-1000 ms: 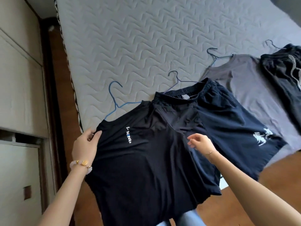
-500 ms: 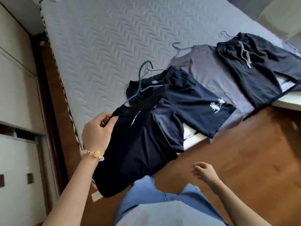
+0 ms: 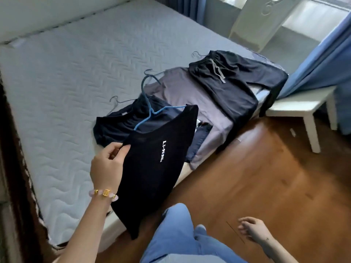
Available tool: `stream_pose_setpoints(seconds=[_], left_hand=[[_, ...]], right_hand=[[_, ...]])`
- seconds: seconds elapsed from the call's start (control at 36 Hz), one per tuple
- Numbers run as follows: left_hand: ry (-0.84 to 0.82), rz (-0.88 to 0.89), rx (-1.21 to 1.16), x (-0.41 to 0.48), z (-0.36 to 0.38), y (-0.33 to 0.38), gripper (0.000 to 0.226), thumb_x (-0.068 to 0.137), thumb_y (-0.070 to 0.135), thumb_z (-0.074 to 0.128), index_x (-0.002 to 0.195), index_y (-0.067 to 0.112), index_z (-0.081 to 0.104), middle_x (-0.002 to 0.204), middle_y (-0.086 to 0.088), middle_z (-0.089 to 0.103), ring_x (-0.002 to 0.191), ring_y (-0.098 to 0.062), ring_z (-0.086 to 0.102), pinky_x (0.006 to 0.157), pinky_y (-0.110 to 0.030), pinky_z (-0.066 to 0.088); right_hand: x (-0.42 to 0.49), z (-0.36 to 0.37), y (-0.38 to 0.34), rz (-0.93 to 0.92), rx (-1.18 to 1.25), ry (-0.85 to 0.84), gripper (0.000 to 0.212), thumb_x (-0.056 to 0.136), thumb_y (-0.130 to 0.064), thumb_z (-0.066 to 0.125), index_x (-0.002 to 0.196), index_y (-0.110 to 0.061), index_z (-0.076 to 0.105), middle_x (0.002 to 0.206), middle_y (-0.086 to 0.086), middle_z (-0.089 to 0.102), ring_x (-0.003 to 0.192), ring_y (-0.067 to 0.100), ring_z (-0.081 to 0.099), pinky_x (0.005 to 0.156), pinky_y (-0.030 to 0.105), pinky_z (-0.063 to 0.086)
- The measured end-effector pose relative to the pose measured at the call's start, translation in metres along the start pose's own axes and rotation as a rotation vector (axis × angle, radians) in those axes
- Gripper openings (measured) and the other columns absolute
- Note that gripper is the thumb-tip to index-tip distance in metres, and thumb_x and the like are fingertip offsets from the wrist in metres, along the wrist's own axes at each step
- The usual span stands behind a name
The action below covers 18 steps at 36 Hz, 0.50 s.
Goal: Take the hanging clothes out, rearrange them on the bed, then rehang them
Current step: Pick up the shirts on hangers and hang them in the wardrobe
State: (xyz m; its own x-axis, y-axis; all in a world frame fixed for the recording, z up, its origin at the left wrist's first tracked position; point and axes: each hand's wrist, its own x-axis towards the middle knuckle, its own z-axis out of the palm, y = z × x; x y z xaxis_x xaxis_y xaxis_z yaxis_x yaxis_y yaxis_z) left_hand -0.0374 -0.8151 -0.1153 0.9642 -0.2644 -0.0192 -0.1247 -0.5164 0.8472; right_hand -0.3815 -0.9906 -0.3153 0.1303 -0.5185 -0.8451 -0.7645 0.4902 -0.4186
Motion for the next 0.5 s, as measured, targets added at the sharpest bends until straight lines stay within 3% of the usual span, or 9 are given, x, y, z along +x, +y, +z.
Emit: stream_pose_setpoints(seconds=[0.11, 0.28, 0.42, 0.5], left_hand=[[-0.004, 0.005, 0.012, 0.002, 0.031, 0.024, 0.025, 0.084, 0.027, 0.066, 0.061, 0.031, 0.057, 0.066, 0.003, 0.061, 0.063, -0.011, 0.053, 0.058, -0.025, 0.037], [0.019, -0.011, 0.006, 0.027, 0.079, 0.052, 0.026, 0.084, 0.027, 0.066, 0.06, 0.032, 0.057, 0.068, 0.001, 0.062, 0.067, -0.019, 0.054, 0.059, -0.027, 0.039], [0.065, -0.02, 0.031, 0.067, 0.125, 0.079, 0.029, 0.084, 0.028, 0.066, 0.059, 0.036, 0.054, 0.063, 0.007, 0.06, 0.064, -0.007, 0.054, 0.059, -0.023, 0.038], [0.114, -0.019, 0.058, 0.098, 0.15, 0.098, 0.027, 0.084, 0.03, 0.066, 0.06, 0.036, 0.055, 0.062, 0.005, 0.061, 0.064, -0.01, 0.055, 0.056, -0.021, 0.036]], right_hand=[[0.021, -0.02, -0.049, -0.095, 0.051, 0.003, 0.02, 0.091, 0.0, 0.045, 0.089, -0.004, 0.064, 0.059, 0.004, 0.064, 0.05, 0.016, 0.052, 0.043, 0.016, 0.032], [0.062, -0.036, -0.153, -0.246, 0.076, -0.049, 0.024, 0.092, -0.001, 0.044, 0.083, -0.013, 0.062, 0.061, 0.001, 0.063, 0.051, 0.01, 0.054, 0.05, 0.019, 0.036], [0.11, -0.048, -0.238, -0.305, 0.098, -0.133, 0.028, 0.091, 0.003, 0.044, 0.078, -0.012, 0.063, 0.047, -0.006, 0.063, 0.041, 0.003, 0.058, 0.042, 0.011, 0.044], [0.138, -0.059, -0.282, -0.317, 0.059, -0.171, 0.03, 0.091, 0.007, 0.042, 0.075, -0.009, 0.061, 0.045, -0.004, 0.062, 0.037, 0.001, 0.056, 0.039, 0.01, 0.043]])
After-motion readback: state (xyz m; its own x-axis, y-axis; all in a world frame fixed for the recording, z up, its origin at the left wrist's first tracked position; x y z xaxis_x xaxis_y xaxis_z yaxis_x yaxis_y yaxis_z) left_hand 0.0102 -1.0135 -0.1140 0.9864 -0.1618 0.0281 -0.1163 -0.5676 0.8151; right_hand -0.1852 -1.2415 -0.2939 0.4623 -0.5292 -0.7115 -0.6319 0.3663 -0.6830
